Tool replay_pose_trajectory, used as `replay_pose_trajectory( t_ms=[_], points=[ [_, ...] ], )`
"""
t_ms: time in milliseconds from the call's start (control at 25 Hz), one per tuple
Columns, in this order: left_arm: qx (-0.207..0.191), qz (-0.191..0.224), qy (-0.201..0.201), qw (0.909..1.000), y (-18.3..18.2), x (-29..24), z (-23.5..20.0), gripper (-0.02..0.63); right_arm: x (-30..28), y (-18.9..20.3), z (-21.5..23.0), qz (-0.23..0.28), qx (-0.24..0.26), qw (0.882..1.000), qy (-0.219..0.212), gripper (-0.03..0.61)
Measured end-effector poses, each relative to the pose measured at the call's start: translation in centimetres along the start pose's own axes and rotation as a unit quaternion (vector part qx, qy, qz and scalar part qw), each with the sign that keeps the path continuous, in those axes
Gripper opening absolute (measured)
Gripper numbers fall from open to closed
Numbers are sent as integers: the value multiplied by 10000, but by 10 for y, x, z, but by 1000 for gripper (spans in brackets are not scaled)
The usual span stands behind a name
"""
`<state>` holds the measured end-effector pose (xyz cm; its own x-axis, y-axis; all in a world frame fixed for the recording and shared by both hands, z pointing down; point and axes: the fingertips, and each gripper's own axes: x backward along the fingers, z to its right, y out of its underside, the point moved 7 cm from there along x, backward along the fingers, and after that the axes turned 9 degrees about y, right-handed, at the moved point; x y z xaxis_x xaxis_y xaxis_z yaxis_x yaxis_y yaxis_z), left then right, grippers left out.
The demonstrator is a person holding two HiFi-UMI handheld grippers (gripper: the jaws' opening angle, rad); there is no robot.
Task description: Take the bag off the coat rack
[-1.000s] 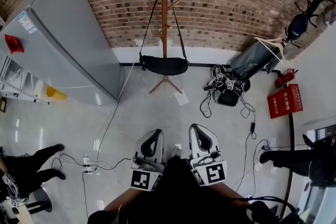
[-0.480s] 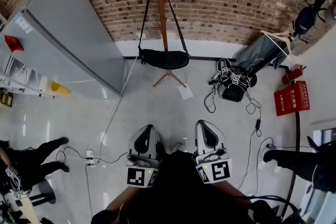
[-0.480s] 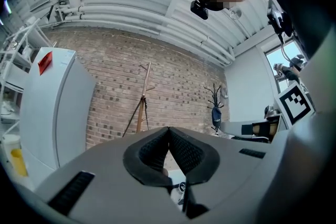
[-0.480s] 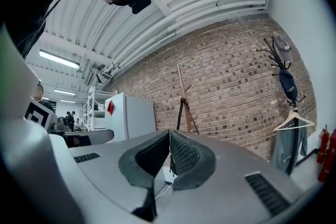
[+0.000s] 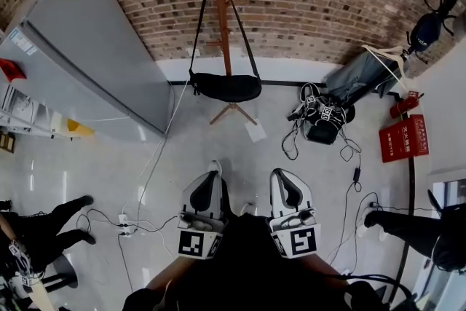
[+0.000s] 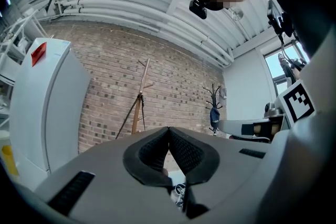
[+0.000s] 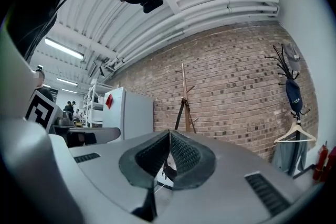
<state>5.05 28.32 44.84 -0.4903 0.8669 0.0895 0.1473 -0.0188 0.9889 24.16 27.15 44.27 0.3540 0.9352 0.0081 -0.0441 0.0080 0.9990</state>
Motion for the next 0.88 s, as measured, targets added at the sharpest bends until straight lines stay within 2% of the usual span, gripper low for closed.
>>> replay_pose_trajectory(
  t_ms=[200, 320, 480, 720, 880],
  points=[
    [-31, 21, 307, 9995, 4, -32, -28, 17, -41, 3, 3, 5, -46, 9997, 238, 18],
    [4, -140, 529, 9985, 5, -50, -47, 17, -70, 6, 1, -69, -136, 9995, 292, 18],
    [-62, -155, 749, 9970, -1, -79, -72, 17, -109, 5, 1, -95, -142, 9990, 409, 18],
    [82, -100, 695, 9975, -4, -110, -104, 17, -153, 0, 1, -176, -37, 9991, 381, 18],
    [78, -204, 852, 9961, -6, -120, -123, 17, -184, -3, -6, -240, 5, 9989, 403, 18]
  ],
)
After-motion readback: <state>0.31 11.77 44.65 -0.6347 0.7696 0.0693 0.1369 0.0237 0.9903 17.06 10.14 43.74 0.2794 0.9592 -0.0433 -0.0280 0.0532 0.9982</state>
